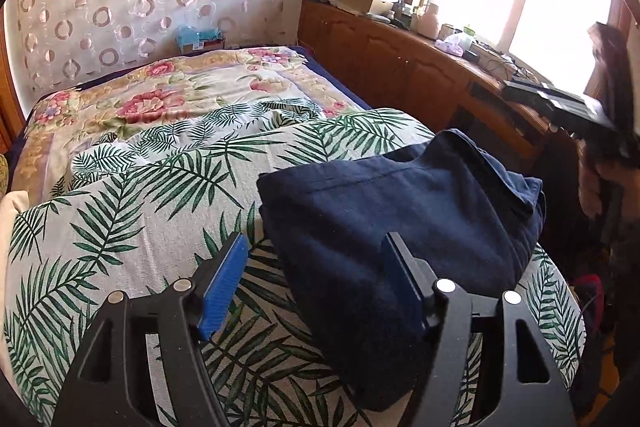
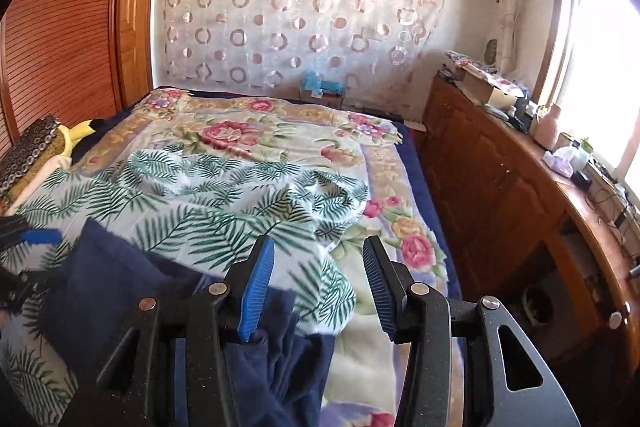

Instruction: Fold small clothes

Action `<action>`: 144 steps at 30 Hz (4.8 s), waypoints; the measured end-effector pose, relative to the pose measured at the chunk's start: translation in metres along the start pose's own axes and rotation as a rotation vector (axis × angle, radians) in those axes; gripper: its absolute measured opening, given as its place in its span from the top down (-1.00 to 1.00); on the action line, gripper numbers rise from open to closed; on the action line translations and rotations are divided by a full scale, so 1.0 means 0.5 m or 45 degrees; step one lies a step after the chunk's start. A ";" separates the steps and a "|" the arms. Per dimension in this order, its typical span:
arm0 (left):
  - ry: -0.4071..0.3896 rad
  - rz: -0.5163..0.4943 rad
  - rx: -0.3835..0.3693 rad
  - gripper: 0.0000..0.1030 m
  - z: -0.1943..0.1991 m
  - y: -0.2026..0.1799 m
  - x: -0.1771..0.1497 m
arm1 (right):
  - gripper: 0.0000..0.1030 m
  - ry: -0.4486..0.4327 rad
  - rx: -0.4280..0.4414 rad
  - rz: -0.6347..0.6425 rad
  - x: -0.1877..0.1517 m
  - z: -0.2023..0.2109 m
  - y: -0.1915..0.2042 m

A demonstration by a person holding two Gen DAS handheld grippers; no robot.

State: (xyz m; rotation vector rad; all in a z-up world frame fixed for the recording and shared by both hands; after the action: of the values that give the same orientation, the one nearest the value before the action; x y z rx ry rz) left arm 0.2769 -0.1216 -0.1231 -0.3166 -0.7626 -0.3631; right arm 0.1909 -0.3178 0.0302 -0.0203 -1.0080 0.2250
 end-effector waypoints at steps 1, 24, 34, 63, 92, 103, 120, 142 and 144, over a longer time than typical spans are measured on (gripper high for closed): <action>0.002 -0.001 0.002 -0.36 -0.002 0.004 0.002 | 0.06 0.004 0.025 -0.014 -0.014 0.011 0.007; 0.044 -0.040 0.036 -0.36 -0.030 0.003 0.002 | 0.72 0.179 0.141 0.061 -0.037 -0.018 -0.013; 0.068 -0.043 0.046 -0.36 -0.056 0.013 0.012 | 0.21 0.152 0.008 -0.170 -0.016 -0.039 -0.127; 0.120 -0.020 -0.049 -0.08 -0.113 0.017 0.017 | 0.28 0.263 0.334 -0.399 -0.102 -0.146 -0.156; -0.194 -0.056 -0.110 0.75 0.131 -0.026 0.061 | 0.91 -0.095 0.265 -0.046 -0.053 0.017 -0.039; -0.363 -0.015 0.125 0.75 0.338 0.099 0.044 | 0.92 -0.241 0.411 0.117 0.034 0.010 0.105; -0.570 0.291 0.543 0.76 0.512 0.373 -0.095 | 0.92 -0.341 0.608 0.500 0.274 -0.187 0.407; -0.420 0.589 0.698 0.57 0.478 0.491 -0.277 | 0.37 -0.180 0.613 0.599 0.367 -0.456 0.626; -0.437 0.570 0.721 0.40 0.494 0.479 -0.278 | 0.36 -0.149 0.625 0.567 0.361 -0.452 0.604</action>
State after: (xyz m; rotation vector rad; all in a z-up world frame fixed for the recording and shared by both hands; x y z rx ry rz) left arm 0.1361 0.2202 -0.0894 -0.0054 -1.0641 0.3408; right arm 0.4195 0.0324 0.0239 0.2196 -1.0334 0.8843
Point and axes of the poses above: each gripper's, at about its wrist camera, not at the fingertips, and z roughly against the way its jaws point, y to its left, x to its top, the point moved 3 cm from there along -z, roughly the way its jaws point, and after that the axes turned 2 degrees about -z, right-handed, at the moved point
